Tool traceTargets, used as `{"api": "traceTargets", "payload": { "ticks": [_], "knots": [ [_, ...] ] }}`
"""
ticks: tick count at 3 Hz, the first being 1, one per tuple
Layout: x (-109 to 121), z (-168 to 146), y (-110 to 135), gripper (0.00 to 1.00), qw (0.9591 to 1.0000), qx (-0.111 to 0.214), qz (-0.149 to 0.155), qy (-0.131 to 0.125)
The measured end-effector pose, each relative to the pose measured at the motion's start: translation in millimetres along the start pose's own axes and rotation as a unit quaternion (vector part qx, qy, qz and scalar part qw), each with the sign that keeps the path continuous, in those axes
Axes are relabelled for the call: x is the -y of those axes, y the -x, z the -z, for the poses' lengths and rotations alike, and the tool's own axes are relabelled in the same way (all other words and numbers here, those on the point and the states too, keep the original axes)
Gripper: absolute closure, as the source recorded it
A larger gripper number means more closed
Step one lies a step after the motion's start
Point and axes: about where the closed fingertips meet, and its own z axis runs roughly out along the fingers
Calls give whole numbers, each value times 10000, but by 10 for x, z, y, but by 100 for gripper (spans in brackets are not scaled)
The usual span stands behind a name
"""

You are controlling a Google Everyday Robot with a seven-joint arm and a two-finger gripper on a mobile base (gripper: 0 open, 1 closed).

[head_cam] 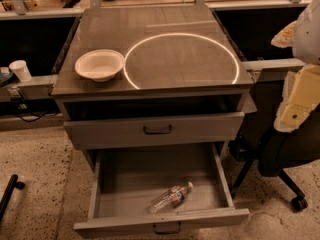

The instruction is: Pick water bottle from middle drawer and place on counter

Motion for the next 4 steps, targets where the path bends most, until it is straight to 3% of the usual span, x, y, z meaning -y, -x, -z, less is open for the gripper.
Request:
{"api": "traceTargets", "payload": {
  "ticks": [2, 3, 4],
  "knots": [
    [42, -152, 100, 0, 9997, -4, 179, 146],
    [42, -547, 260, 0, 9986, -66, 482, 229],
    [-163, -1379, 469, 0, 9953, -166, 863, 411]
  ]
}}
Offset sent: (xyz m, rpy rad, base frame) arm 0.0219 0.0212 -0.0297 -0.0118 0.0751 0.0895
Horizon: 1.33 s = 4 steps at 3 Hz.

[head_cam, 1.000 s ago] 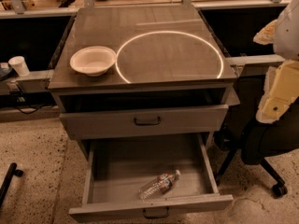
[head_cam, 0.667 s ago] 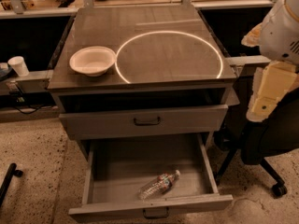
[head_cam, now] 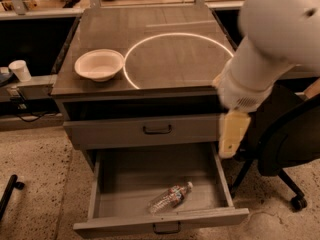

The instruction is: Pick water bottle from middle drawer and place on counter

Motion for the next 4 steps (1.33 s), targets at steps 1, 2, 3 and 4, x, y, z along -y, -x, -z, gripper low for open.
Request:
{"api": "traceTargets", "payload": {
  "ticks": [1, 2, 3, 4],
  "knots": [
    [-255, -730, 0, 0, 9987, -384, 268, 219],
    [-413, -871, -107, 0, 9974, -532, 314, 375],
    [-375, -978, -65, 0, 9951, -558, 702, 410],
    [-382, -1324, -88, 0, 9874, -406, 1464, 436]
  ]
}}
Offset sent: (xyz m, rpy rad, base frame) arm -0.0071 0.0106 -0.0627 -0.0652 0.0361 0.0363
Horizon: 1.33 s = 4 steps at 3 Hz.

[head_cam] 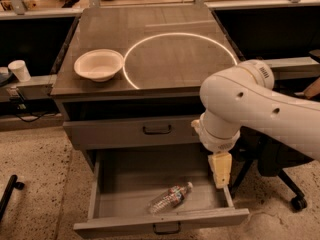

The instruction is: Pick water bottle from middle drawer and place on counter

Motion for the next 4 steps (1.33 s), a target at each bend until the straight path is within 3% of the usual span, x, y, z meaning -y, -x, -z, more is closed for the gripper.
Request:
{"api": "traceTargets", "payload": {
  "ticks": [1, 3, 4],
  "knots": [
    [19, -179, 81, 0, 9935, 226, 1049, -377],
    [123, -241, 193, 0, 9894, 350, 1368, -351],
    [302, -482, 256, 0, 9781, 779, 1839, -579]
  ]
}}
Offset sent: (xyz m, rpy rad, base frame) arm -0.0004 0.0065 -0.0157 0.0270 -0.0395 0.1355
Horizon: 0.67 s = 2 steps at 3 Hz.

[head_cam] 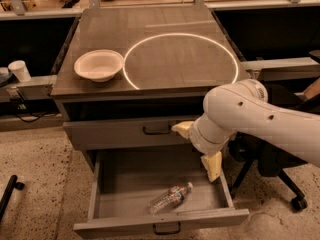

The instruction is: Pick water bottle from middle drawer and place on counter

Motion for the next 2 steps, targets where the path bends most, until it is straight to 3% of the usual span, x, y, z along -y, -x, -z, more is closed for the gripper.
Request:
{"api": "traceTargets", "payload": {
  "ticks": [1, 2],
  "knots": [
    [27, -102, 60, 0, 9936, 98, 1117, -136],
    [24, -105, 60, 0, 9920, 96, 1253, -129]
  ]
}}
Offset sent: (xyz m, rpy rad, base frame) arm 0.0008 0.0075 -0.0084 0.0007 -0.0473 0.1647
